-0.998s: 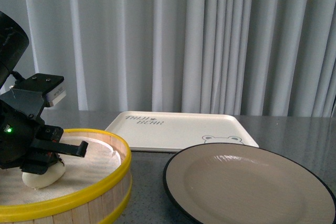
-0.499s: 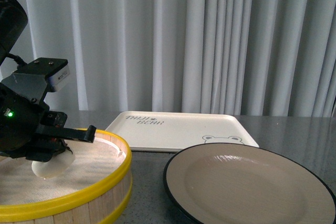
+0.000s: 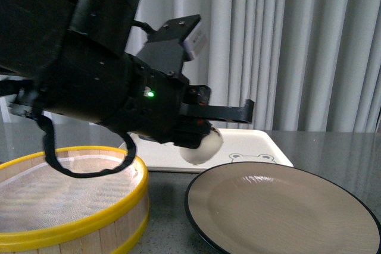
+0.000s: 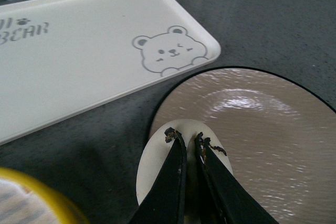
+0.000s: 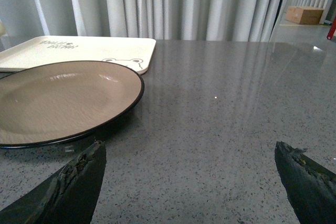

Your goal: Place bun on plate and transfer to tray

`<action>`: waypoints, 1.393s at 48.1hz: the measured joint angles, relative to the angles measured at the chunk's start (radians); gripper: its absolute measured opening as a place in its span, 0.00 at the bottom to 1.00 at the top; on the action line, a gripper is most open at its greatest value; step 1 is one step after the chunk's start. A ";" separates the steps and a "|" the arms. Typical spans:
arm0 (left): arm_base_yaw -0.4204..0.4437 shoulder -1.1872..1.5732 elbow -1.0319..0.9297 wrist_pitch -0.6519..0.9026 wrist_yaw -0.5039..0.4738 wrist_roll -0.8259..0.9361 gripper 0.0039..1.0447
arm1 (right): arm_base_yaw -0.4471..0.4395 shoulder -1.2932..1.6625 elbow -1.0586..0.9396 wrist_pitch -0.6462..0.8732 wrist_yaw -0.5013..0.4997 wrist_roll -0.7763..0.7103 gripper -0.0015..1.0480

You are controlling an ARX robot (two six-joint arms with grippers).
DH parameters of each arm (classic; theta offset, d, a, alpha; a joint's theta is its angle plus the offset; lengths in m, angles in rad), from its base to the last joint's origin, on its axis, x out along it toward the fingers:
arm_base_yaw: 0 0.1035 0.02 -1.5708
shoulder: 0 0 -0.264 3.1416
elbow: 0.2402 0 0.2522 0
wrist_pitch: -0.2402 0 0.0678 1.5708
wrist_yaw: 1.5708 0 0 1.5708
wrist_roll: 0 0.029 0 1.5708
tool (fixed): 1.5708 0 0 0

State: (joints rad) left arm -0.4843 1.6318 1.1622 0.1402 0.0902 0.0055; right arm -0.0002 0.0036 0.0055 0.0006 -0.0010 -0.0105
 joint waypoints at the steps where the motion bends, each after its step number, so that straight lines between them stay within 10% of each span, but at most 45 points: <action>1: -0.010 0.011 0.007 0.002 0.003 0.000 0.04 | 0.000 0.000 0.000 0.000 0.000 0.000 0.92; 50: -0.213 0.249 0.169 -0.147 -0.095 0.011 0.04 | 0.000 0.000 0.000 0.000 0.000 0.000 0.92; 67: -0.217 0.247 0.165 -0.132 -0.075 0.006 0.54 | 0.000 0.000 0.000 0.000 0.000 0.000 0.92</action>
State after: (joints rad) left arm -0.7017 1.8786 1.3273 0.0078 0.0154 0.0116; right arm -0.0002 0.0036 0.0055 0.0006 -0.0013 -0.0105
